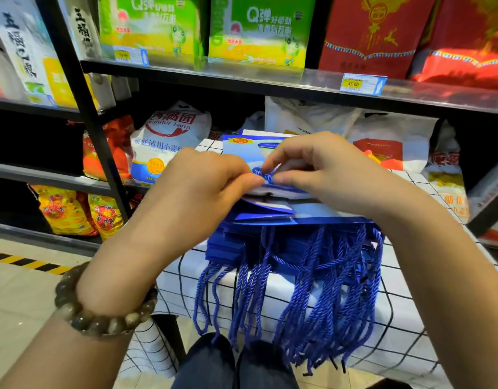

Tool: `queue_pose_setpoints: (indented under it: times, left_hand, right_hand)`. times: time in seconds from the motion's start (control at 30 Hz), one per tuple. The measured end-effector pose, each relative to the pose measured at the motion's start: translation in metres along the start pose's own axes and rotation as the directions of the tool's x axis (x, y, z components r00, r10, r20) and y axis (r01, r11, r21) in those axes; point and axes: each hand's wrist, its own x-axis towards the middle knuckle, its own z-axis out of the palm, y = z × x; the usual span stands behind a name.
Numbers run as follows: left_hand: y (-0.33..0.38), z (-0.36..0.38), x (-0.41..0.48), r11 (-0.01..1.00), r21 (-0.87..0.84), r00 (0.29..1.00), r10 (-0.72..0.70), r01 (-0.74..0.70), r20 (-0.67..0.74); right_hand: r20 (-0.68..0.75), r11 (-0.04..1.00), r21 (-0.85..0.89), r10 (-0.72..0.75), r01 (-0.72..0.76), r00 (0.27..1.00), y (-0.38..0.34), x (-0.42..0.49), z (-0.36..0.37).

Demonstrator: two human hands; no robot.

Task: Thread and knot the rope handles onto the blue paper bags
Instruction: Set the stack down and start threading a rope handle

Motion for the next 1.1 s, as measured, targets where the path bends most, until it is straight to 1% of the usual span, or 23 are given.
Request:
queue_pose_setpoints:
  times: [0.07,0.13,0.17,0.23,0.27,0.33,0.37,0.4,0.47,0.57,0.6,0.67,0.73,0.8,0.83,0.93,0.97,1.03,1.1]
  left_hand:
    - [-0.003,-0.002,0.001,1.000,0.015,0.999,-0.011,0.012,-0.038]
    - [-0.007,-0.004,0.002,0.999,0.011,0.998,-0.044,0.044,-0.052]
    - [-0.009,-0.003,0.003,0.998,0.010,0.997,-0.058,0.059,-0.050]
    - [-0.010,-0.002,0.004,0.995,0.009,0.994,-0.103,0.103,-0.045]
    - [-0.009,-0.003,0.004,0.991,0.002,0.989,-0.131,0.132,-0.065]
    - [-0.002,-0.005,0.000,0.986,0.014,0.969,-0.164,0.169,-0.183]
    - [0.004,-0.008,-0.002,0.982,0.069,0.959,-0.153,0.173,-0.239]
    - [0.012,-0.011,-0.003,0.970,0.160,0.960,-0.143,0.185,-0.242]
    - [0.021,-0.009,-0.001,0.891,0.400,0.976,-0.183,0.216,-0.120]
    - [0.026,0.003,0.003,0.787,0.590,0.974,-0.226,0.180,0.005]
    - [0.028,0.005,0.004,0.771,0.613,0.974,-0.225,0.170,0.013]
    - [0.026,0.012,0.003,0.774,0.613,0.975,-0.219,0.157,0.026]
    - [0.023,0.014,0.002,0.779,0.619,0.985,-0.165,0.099,0.051]
    - [0.018,0.012,0.002,0.839,0.544,0.995,-0.082,0.034,0.065]
    - [0.015,0.009,0.001,0.869,0.494,0.992,-0.069,0.010,0.101]
    - [0.003,-0.002,0.001,0.945,0.326,0.977,-0.073,0.003,0.203]
    - [0.001,-0.005,0.001,0.968,0.251,0.967,-0.088,0.026,0.239]
    - [-0.007,-0.008,0.002,0.988,0.061,0.950,-0.152,0.140,0.272]
    - [-0.014,-0.007,0.005,0.945,-0.171,0.935,-0.227,0.279,0.273]
  right_hand:
    - [0.067,0.999,-0.008,-0.032,0.033,0.997,-0.002,0.000,-0.004]
    - [0.188,0.999,0.049,-0.004,-0.005,0.982,-0.003,-0.003,-0.007]
    - [0.231,1.000,0.022,-0.004,-0.001,0.973,-0.004,-0.004,-0.007]
    - [0.216,0.987,-0.140,-0.043,0.074,0.975,-0.003,0.000,-0.003]
    - [0.197,0.971,-0.212,-0.064,0.106,0.978,-0.003,0.002,0.000]
    - [0.205,0.948,-0.291,-0.072,0.131,0.976,-0.003,0.006,0.005]
    - [0.210,0.940,-0.314,-0.071,0.136,0.975,-0.004,0.007,0.007]
    - [0.212,0.934,-0.330,-0.065,0.134,0.975,-0.005,0.007,0.007]
    - [0.209,0.933,-0.333,-0.067,0.136,0.976,-0.006,0.008,0.006]
    - [0.213,0.924,-0.351,-0.077,0.150,0.974,-0.009,0.009,0.008]
    - [0.213,0.920,-0.356,-0.088,0.161,0.973,-0.010,0.009,0.010]
    - [0.197,0.921,-0.352,-0.103,0.169,0.975,-0.010,0.009,0.011]
    - [0.171,0.928,-0.341,-0.095,0.149,0.981,-0.008,0.010,0.012]
    - [0.139,0.931,-0.352,-0.049,0.096,0.989,-0.006,0.010,0.011]
    - [0.120,0.931,-0.358,-0.033,0.074,0.992,-0.004,0.009,0.011]
    - [0.054,0.938,-0.345,-0.004,0.023,0.999,0.002,0.007,0.011]
    - [0.035,0.953,-0.303,0.001,0.010,0.999,0.002,0.005,0.011]
    - [0.005,0.973,-0.231,-0.006,0.007,1.000,0.001,0.001,0.011]
    - [-0.039,0.979,-0.204,-0.014,0.005,0.999,0.000,-0.003,0.012]
